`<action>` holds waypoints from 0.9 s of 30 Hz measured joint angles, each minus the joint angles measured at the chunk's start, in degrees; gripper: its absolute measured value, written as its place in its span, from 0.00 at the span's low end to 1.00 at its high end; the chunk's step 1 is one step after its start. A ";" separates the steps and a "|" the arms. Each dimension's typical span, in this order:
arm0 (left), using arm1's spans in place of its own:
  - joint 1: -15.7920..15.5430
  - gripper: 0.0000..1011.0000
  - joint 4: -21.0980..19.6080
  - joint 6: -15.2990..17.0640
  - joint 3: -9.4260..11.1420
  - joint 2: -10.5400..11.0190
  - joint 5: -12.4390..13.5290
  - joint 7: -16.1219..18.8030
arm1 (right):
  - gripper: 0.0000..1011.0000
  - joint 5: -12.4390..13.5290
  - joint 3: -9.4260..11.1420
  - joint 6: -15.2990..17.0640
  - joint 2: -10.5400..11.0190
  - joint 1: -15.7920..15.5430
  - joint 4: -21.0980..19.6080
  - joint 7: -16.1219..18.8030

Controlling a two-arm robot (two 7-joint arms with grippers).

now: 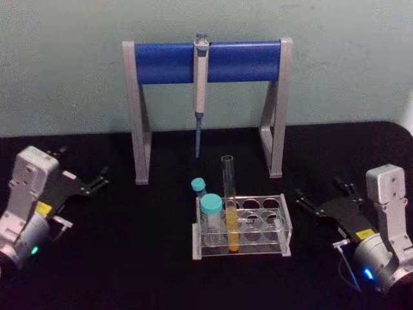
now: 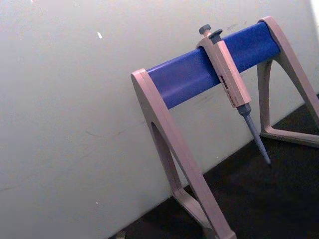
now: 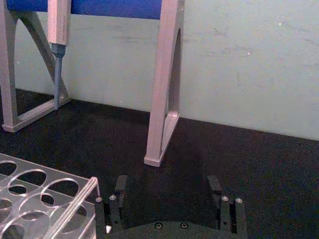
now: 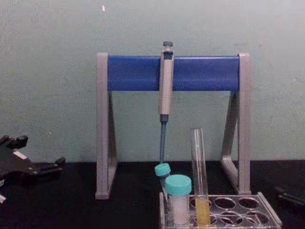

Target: Pick up the test tube from the test tube rack, shake it, then place it back into the test tube rack.

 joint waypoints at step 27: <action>0.00 0.99 0.00 0.00 0.00 0.00 0.00 0.00 | 0.99 0.08 -0.27 -0.13 0.18 0.06 -0.03 0.06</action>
